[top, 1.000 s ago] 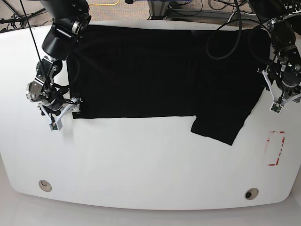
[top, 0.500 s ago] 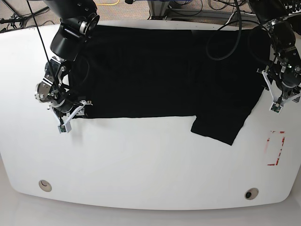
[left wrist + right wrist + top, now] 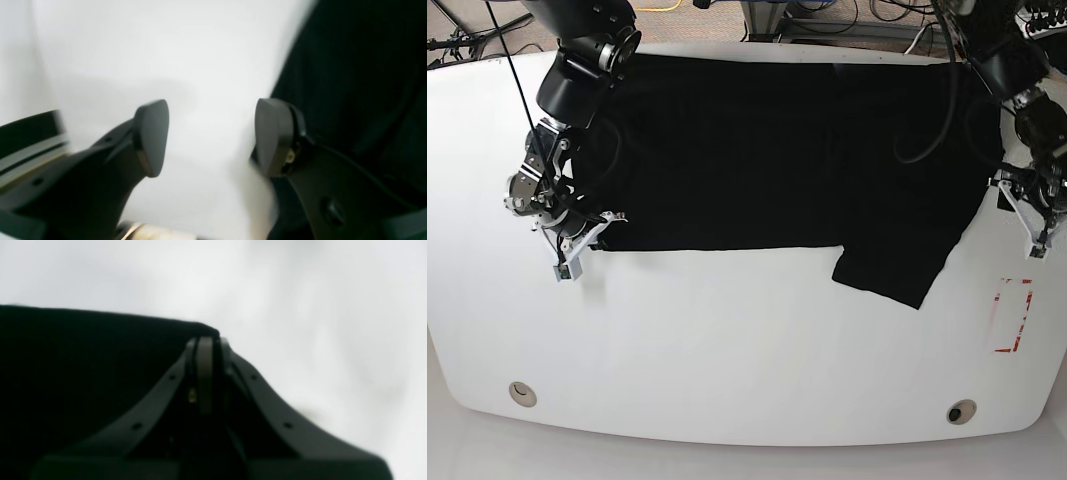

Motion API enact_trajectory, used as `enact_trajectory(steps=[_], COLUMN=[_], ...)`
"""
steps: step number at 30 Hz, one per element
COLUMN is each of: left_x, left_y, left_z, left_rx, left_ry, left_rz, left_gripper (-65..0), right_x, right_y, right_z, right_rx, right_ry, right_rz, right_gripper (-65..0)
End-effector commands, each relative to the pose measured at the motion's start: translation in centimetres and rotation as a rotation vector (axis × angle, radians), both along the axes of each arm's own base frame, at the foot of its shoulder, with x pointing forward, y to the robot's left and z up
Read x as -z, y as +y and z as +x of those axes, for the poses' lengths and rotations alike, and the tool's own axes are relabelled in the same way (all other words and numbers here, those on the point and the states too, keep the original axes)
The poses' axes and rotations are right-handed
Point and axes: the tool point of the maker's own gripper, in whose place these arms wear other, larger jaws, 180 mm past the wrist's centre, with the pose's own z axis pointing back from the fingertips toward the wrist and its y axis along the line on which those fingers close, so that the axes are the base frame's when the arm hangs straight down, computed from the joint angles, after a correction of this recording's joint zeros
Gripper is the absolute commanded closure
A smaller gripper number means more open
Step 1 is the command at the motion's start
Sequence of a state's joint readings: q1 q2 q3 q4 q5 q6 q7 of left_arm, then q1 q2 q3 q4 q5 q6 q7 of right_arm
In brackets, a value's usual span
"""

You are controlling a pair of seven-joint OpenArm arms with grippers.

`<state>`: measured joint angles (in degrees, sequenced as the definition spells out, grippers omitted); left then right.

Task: Fold the T-shirt properly
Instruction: 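Move the right gripper to the shirt's hem corner and grasp it, then move the left gripper to the other hem corner and grasp it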

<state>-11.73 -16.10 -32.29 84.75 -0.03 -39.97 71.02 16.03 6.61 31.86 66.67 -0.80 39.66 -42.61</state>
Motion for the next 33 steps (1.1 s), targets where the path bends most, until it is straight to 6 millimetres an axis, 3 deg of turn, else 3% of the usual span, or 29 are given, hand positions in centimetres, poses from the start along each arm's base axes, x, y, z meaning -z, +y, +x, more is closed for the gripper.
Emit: enact_trajectory(steps=[1,8,17,23,28,33], left_x=[-0.5,1.1,3.1,4.5,5.1,5.3], left_y=[0.1,-1.3,-4.1,-5.7,-8.2,-8.9], left_z=[1.9,4.9,7.4,7.8,8.4,8.4], left_rx=[-0.004,-0.005,0.004,0.005,0.027,0.032], left_ry=[-0.029,-0.045,-0.057,-0.023,-0.017,-0.012], left_rz=[-0.037,-0.167,-0.311,-0.378,-0.428,-0.439], left_gripper=[-39.4,-46.3,-47.1,-47.1,-47.1,-47.1], right_x=[-0.1,0.0,0.0,0.0,0.0,0.0], right_y=[-0.5,-0.4,-0.3,-0.3,-0.3,-0.3], right_z=[-0.1,-0.3,-0.2,-0.2,-0.2,-0.3], right_rx=[-0.010,-0.010,-0.011,-0.011,-0.011,-0.011], right_ry=[0.021,0.024,0.023,0.023,0.023,0.024], right_rz=[-0.026,-0.024,-0.022,-0.022,-0.022,-0.022], right_gripper=[-0.5,-0.5,-0.6,-0.8,-0.8,-0.8])
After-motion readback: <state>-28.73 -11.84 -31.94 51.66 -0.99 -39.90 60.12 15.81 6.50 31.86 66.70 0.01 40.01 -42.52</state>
